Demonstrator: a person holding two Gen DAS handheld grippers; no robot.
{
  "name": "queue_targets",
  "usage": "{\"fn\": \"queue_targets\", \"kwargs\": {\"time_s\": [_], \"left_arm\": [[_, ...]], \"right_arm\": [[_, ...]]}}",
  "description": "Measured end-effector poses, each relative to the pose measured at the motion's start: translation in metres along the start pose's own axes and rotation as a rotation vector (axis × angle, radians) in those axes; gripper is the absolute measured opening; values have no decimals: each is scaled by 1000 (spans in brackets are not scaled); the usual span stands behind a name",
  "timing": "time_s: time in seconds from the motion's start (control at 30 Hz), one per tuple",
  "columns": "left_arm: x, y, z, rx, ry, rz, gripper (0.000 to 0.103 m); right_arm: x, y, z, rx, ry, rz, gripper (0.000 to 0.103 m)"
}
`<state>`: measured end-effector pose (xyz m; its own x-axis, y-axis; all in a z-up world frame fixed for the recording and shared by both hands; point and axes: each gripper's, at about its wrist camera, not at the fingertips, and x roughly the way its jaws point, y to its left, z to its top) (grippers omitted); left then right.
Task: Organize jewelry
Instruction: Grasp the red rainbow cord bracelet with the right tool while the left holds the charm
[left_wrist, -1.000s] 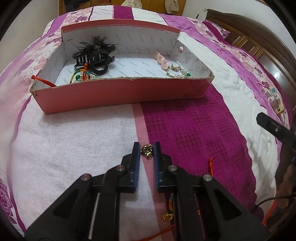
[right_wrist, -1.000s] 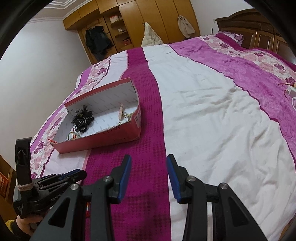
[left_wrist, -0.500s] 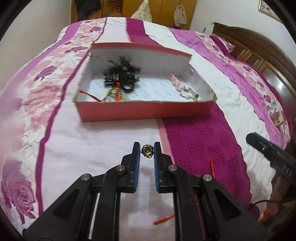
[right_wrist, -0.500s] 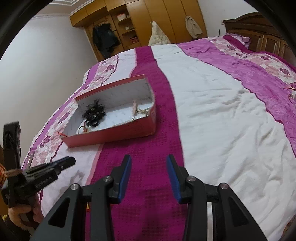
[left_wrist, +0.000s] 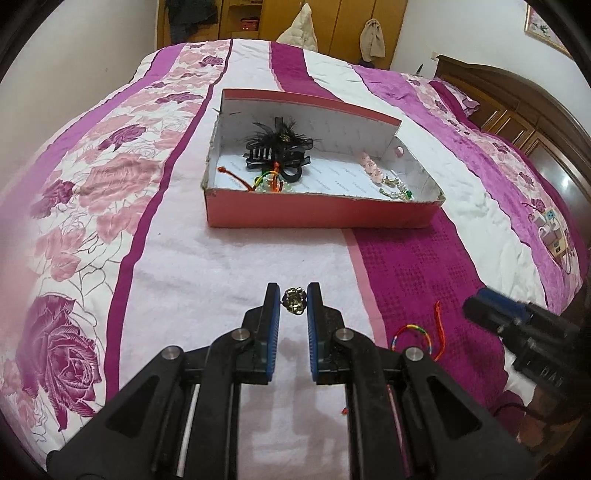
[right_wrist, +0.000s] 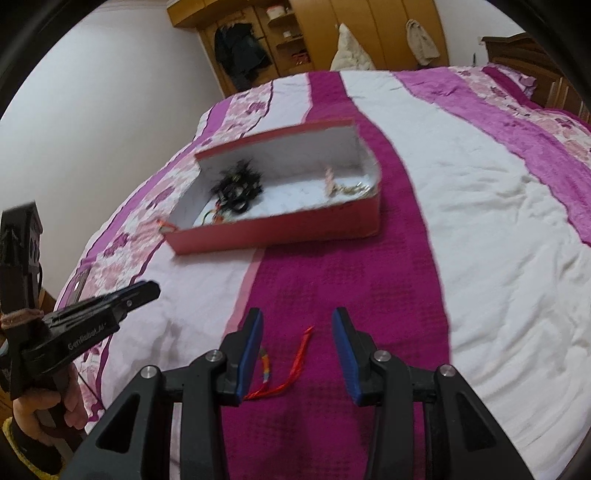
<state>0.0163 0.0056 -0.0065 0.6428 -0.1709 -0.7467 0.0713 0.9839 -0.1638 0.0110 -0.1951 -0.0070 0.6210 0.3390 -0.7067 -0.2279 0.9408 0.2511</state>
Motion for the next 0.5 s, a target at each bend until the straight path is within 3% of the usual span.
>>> {"fn": "queue_targets", "kwargs": {"time_s": [0.4,0.5], "left_arm": [[0,9,-8,-23,2,-2,6],[1,9,-8,-26,4,-4,6]], "right_arm": [[37,21,-26,-39,142,60,42],[42,22,-29,-49,155,56,31]]}}
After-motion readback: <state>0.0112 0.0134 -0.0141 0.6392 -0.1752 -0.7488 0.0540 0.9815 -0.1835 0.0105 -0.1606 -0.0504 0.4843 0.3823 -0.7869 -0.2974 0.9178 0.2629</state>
